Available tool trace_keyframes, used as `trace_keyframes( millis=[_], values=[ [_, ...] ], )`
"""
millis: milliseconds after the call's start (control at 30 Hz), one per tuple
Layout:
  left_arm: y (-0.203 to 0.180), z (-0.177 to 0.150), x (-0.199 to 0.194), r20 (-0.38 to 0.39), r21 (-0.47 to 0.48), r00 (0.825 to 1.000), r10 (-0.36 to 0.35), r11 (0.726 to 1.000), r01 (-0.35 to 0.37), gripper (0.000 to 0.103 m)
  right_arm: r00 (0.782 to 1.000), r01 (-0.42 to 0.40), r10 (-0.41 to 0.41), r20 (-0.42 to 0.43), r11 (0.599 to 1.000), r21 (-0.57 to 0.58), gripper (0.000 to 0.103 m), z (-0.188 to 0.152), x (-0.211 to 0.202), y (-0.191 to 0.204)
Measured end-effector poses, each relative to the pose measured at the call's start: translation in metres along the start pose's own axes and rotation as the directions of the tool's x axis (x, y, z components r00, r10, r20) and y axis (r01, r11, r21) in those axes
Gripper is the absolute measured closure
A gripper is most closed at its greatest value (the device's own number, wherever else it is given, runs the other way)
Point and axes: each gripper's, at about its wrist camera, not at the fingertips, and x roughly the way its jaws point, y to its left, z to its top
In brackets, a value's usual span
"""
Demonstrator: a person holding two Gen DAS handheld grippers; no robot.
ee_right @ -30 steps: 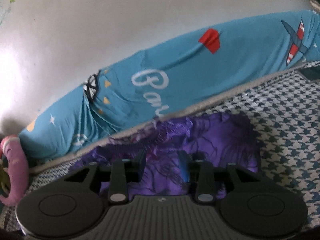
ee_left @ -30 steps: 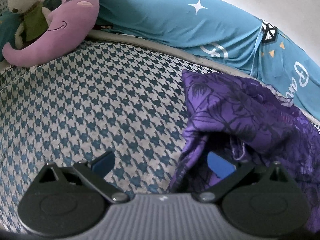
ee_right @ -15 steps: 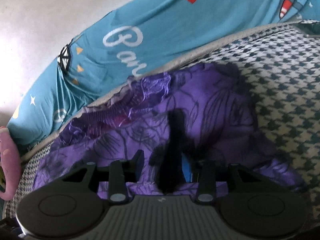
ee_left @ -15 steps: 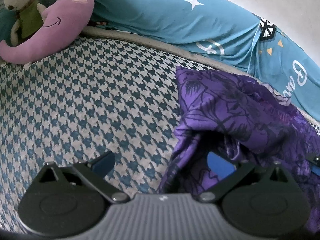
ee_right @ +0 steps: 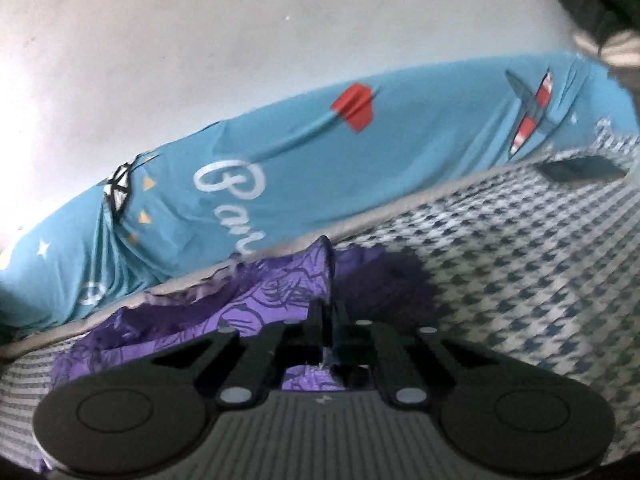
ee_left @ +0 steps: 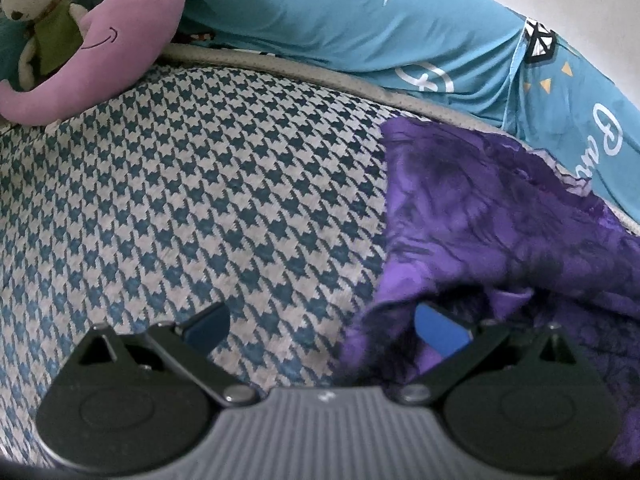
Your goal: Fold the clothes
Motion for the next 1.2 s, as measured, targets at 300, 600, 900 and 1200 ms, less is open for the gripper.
trace_keyframes(
  millis=[300, 600, 900, 1200],
  values=[
    [0.004, 0.002, 0.002, -0.013, -0.031, 1.000, 0.002, 1.000, -0.003, 0.000, 1.000, -0.008, 0.008, -0.004, 0.999, 0.031, 0.075, 0.005, -0.003, -0.002],
    [0.005, 0.004, 0.002, -0.011, -0.055, 1.000, 0.009, 0.998, -0.010, 0.000, 0.980, -0.148, 0.143, -0.139, 0.989, -0.028, 0.070, -0.021, 0.005, 0.033],
    [0.011, 0.004, -0.003, -0.004, -0.061, 0.999, 0.050, 0.997, -0.051, 0.000, 0.924, -0.298, 0.256, -0.283, 0.947, -0.118, 0.069, -0.059, 0.005, 0.086],
    [0.022, 0.006, -0.010, 0.008, -0.054, 0.996, 0.090, 0.994, -0.090, 0.000, 0.784, -0.546, 0.405, -0.470, 0.811, -0.212, 0.069, -0.104, -0.005, 0.142]
  ],
)
